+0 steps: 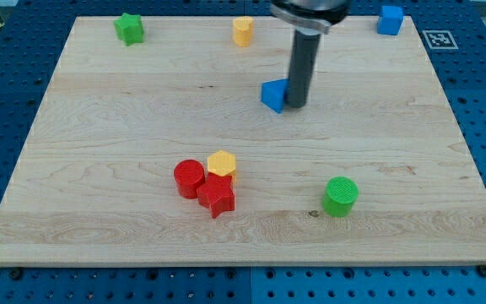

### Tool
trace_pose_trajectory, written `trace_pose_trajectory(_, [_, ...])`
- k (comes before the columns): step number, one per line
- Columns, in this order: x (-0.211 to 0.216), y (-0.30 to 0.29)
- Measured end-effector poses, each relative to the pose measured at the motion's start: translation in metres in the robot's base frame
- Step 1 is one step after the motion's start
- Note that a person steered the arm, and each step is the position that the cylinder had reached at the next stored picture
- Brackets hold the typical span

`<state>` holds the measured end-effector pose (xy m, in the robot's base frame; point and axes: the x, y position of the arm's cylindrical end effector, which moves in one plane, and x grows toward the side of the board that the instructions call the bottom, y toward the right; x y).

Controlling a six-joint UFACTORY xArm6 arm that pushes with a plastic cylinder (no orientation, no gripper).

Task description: Move the blue triangle to the left center of the board

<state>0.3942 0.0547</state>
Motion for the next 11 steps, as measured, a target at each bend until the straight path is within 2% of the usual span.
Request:
trace_pose_trajectory(2, [0.000,-0.074])
trace_pose_trajectory(3, [-0.007,-0.086])
trace_pose_trajectory(4, [-0.019,-0.060])
trace_pose_trajectory(5, [-0.038,-0.068])
trace_pose_trajectory(11, [-0.021,-0.209])
